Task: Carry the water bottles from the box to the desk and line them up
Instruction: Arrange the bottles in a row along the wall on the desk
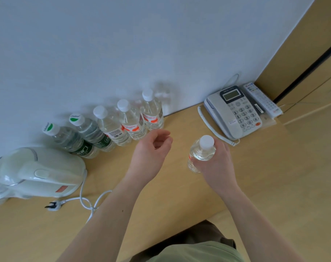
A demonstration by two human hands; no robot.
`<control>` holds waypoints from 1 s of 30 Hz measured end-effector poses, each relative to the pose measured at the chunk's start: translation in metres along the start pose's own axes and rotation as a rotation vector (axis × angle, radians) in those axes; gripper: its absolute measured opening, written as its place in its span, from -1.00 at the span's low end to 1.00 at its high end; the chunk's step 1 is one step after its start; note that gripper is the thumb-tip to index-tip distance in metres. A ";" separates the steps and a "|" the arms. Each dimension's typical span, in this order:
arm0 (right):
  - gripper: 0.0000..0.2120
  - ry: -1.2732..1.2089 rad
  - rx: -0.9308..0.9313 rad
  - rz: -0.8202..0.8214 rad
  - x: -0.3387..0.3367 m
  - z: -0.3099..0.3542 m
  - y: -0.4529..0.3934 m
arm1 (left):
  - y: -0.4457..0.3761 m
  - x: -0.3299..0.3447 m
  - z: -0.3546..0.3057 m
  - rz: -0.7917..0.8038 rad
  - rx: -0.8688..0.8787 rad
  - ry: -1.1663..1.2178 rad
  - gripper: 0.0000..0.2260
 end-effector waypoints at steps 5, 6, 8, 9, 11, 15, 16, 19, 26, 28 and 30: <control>-0.36 0.022 -0.042 0.008 0.010 0.014 -0.021 | -0.011 -0.006 0.003 -0.031 -0.028 0.015 -0.87; -0.36 0.023 -0.048 0.009 0.012 0.018 -0.025 | -0.014 -0.006 0.003 -0.038 -0.032 0.016 -0.87; -0.36 0.026 -0.056 0.013 0.017 0.024 -0.033 | -0.020 -0.008 0.002 -0.053 -0.035 0.016 -0.87; -0.35 0.035 -0.061 0.015 0.019 0.027 -0.036 | -0.023 -0.009 0.001 -0.061 -0.036 0.018 -0.88; -0.33 0.057 -0.070 0.018 0.023 0.033 -0.044 | -0.029 -0.010 0.000 -0.072 -0.039 0.026 -0.88; -0.32 0.071 -0.077 0.029 0.033 0.041 -0.057 | -0.041 -0.012 0.000 -0.088 -0.044 0.040 -0.86; -0.32 0.072 -0.075 0.031 0.036 0.043 -0.060 | -0.044 -0.012 0.000 -0.093 -0.042 0.038 -0.87; -0.34 0.072 -0.071 0.034 0.044 0.048 -0.070 | -0.052 -0.013 -0.001 -0.110 -0.039 0.046 -0.89; -0.37 0.068 -0.089 0.038 0.056 0.066 -0.091 | -0.065 -0.015 0.000 -0.103 -0.031 0.062 -0.88; -0.38 0.065 -0.101 0.037 0.059 0.071 -0.095 | -0.068 -0.015 0.000 -0.109 -0.028 0.075 -0.87; -0.37 0.054 -0.095 0.042 0.062 0.076 -0.099 | -0.070 -0.015 0.001 -0.112 -0.025 0.086 -0.86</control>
Point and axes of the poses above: each hand's wrist, its own y-axis away from the middle knuckle, its own x-axis out of the palm, z = x × y, the point moved 1 cm from there along -y, towards the middle knuckle, and after that the axes turned 1 degree about y, right-handed, at the moved point
